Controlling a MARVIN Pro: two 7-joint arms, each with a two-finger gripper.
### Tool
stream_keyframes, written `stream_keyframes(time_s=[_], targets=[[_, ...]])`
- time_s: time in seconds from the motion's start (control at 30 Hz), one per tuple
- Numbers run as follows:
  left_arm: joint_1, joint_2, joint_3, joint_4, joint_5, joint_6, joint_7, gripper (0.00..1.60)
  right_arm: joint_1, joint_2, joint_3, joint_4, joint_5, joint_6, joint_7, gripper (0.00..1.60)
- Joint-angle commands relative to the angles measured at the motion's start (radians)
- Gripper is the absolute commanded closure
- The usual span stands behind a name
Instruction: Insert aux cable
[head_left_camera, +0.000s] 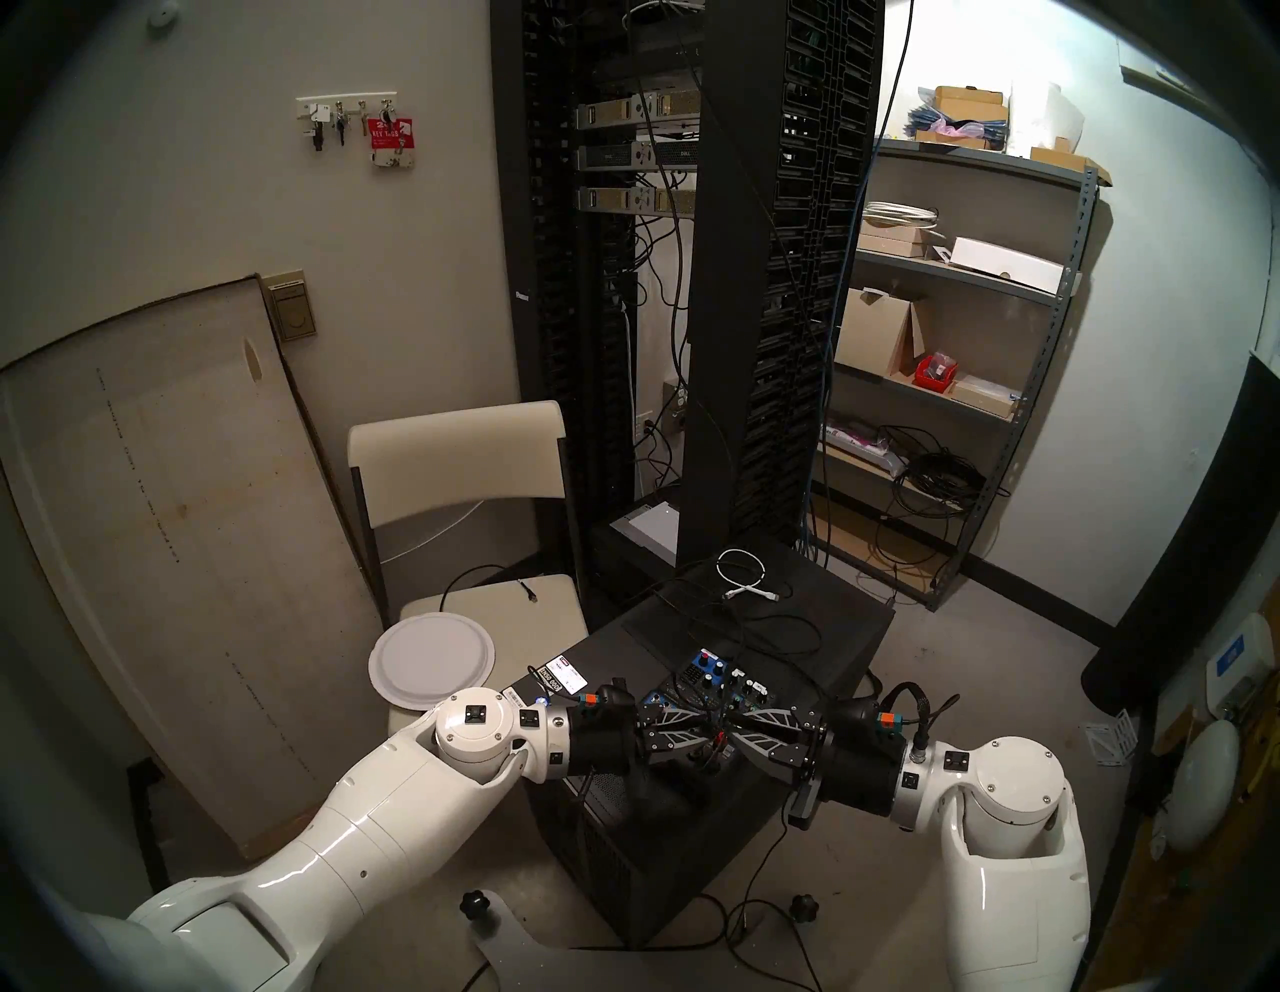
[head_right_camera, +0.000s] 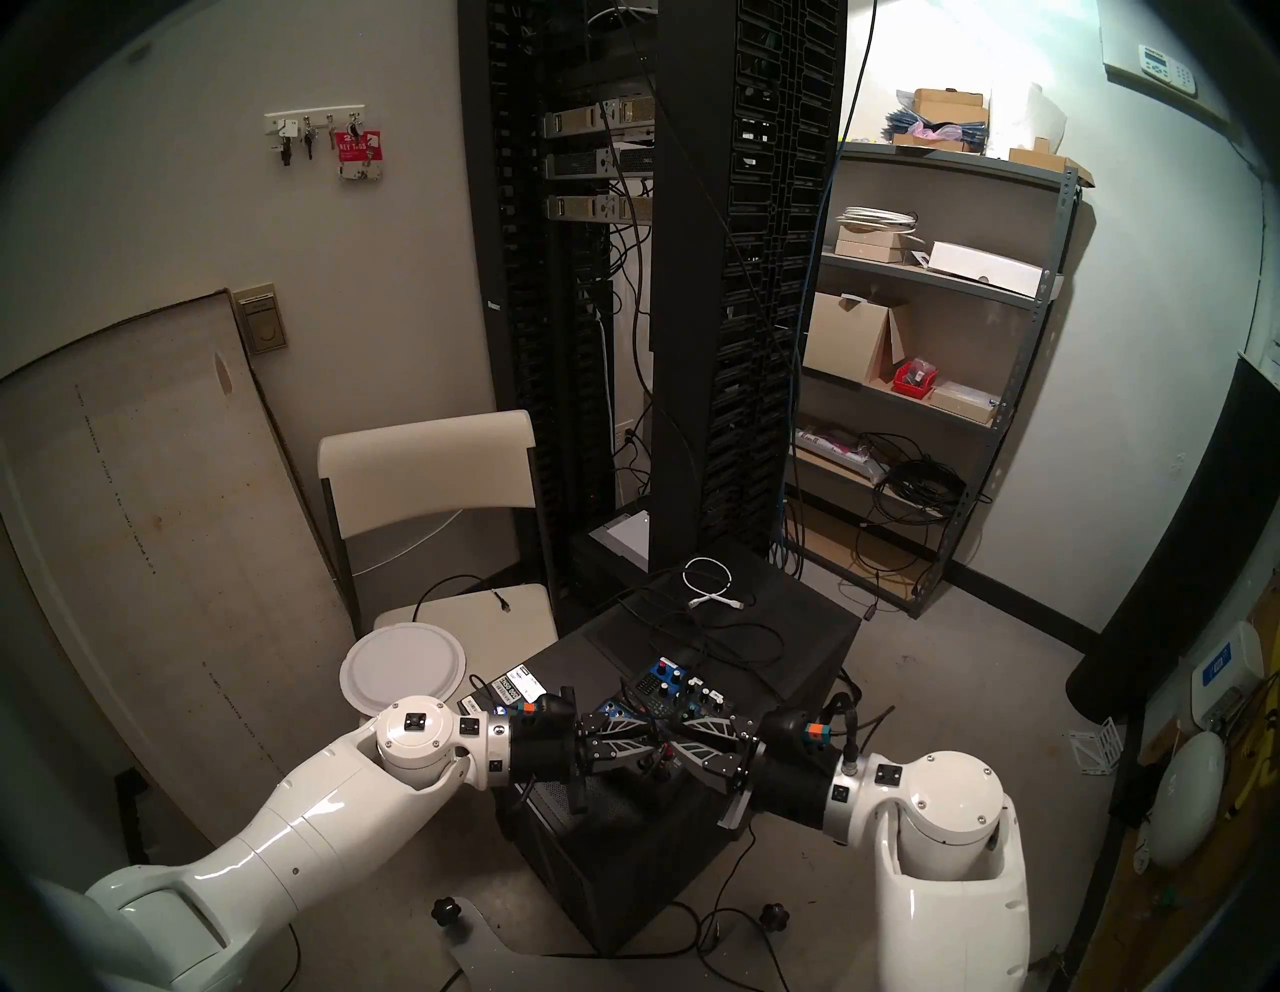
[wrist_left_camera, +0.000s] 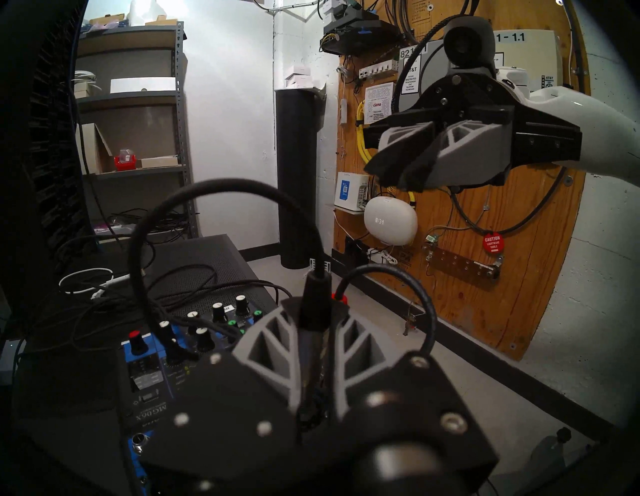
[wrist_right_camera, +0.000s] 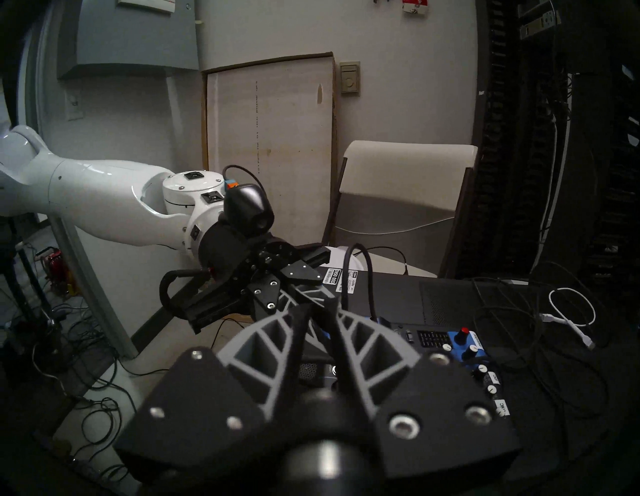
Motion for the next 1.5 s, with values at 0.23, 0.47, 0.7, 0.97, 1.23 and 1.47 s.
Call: stream_keyframes(time_s=[0.23,0.47,0.7,0.97,1.23,1.47], targets=[[0.016,0.01,-0.001,-0.005,0.0,0.004,0.007,1.6,0.055,-0.018,-0.038,0.06,-0.025,-0.031,-0.041,0.82],[0.018,0.012,0.001,-0.009,-0.001,0.003,0.009,1.6,0.066,-0.025,-0.032,0.066,-0.025,-0.041,-0.061,0.8],[0.02,0.012,0.002,-0.01,-0.003,0.003,0.01,1.6,0.077,-0.023,-0.028,0.066,-0.02,-0.041,-0.065,0.76],[0.019,0.014,0.005,-0.01,-0.003,-0.001,0.011,1.6,0.092,-0.022,-0.04,0.094,-0.027,-0.043,-0.07,0.51],[0.019,0.016,0.007,-0.014,-0.001,-0.001,0.012,1.6,0.096,-0.02,-0.052,0.103,-0.032,-0.042,-0.071,0.8],[0.019,0.018,0.008,-0.018,-0.001,0.001,0.013,1.6,0.097,-0.022,-0.063,0.114,-0.042,-0.04,-0.074,1.59]])
